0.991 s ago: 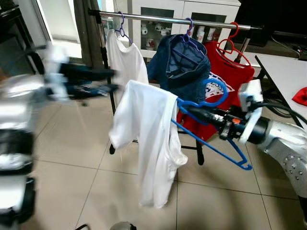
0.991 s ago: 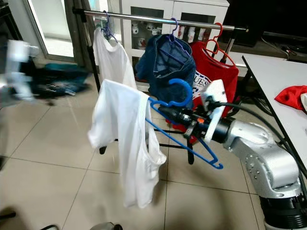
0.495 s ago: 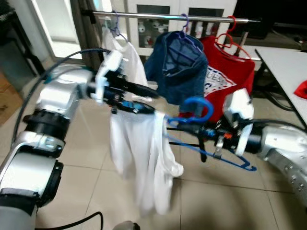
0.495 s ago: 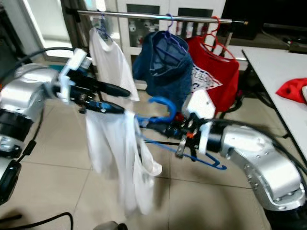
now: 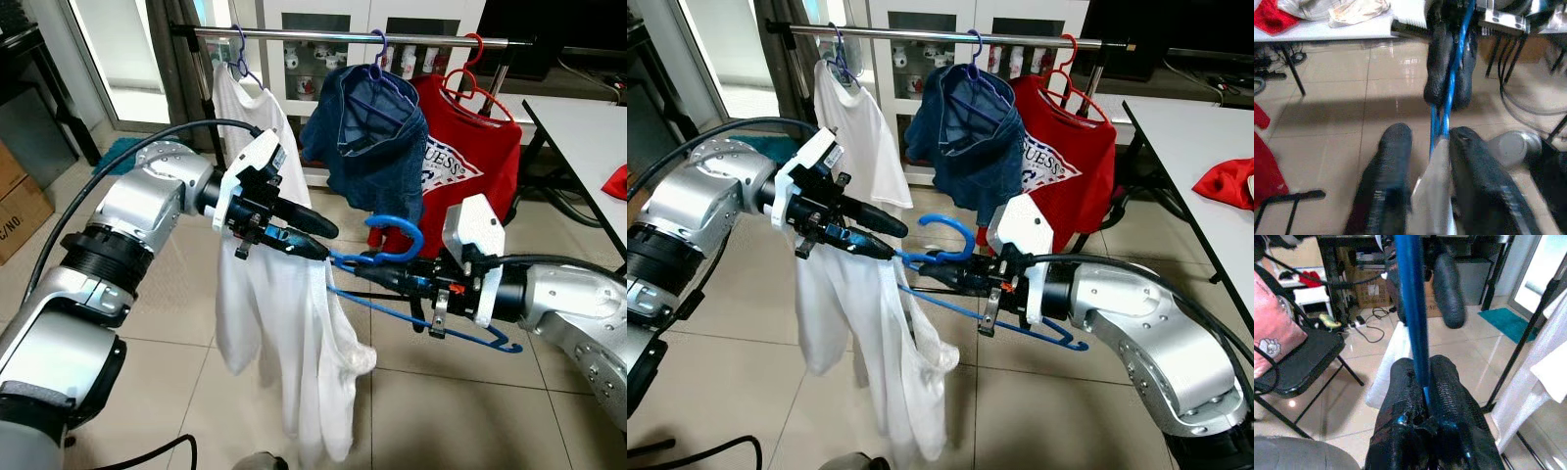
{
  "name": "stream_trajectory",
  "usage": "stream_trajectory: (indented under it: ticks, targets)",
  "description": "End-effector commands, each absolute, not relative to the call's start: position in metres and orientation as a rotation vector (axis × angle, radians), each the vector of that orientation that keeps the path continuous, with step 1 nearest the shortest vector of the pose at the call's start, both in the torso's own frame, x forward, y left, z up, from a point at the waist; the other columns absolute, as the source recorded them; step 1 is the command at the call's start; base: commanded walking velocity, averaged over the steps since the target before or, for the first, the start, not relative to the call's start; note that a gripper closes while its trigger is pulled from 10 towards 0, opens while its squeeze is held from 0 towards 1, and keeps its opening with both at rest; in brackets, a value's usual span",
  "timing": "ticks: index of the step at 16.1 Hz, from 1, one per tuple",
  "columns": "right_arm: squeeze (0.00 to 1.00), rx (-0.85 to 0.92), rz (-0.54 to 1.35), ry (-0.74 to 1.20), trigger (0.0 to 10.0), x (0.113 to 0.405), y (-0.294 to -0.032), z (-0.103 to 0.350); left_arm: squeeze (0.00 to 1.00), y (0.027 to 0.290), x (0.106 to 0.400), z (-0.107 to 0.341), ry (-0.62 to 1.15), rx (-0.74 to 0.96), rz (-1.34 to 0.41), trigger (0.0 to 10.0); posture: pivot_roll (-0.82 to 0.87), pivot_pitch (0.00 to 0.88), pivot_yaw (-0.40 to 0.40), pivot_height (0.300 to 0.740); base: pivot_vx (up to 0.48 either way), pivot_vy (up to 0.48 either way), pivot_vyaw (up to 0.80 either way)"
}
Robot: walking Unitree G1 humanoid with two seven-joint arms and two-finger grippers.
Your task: Hang hanger
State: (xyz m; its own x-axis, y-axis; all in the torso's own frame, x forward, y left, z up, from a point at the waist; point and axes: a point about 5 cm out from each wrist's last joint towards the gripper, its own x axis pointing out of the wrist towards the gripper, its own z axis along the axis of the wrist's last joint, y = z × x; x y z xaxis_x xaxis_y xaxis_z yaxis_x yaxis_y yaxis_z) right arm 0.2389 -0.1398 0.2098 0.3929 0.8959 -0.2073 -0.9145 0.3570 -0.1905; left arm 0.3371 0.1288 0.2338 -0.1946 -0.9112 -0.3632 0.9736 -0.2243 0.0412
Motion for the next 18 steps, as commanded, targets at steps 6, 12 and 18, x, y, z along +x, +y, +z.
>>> stream_trajectory:
  ticks: [6,12,18]
  targets:
    - [0.00,-0.315,1.190,0.053,10.0,0.241,-0.138,0.215,0.00,0.136,0.335,0.219,0.323,0.559,-1.771,0.0,-0.08,0.000,0.048,0.740,0.000,0.000,0.00]
    - [0.00,-0.317,1.191,0.049,10.0,0.241,-0.138,0.216,0.00,0.132,0.335,0.220,0.278,0.520,-1.784,0.0,-0.09,0.000,0.045,0.740,0.000,0.000,0.00]
    - [1.00,-0.196,1.085,0.028,10.0,0.255,-0.149,0.217,0.00,0.146,0.334,0.217,0.264,0.471,-1.739,0.0,-0.09,0.000,0.029,0.740,0.000,0.000,0.00]
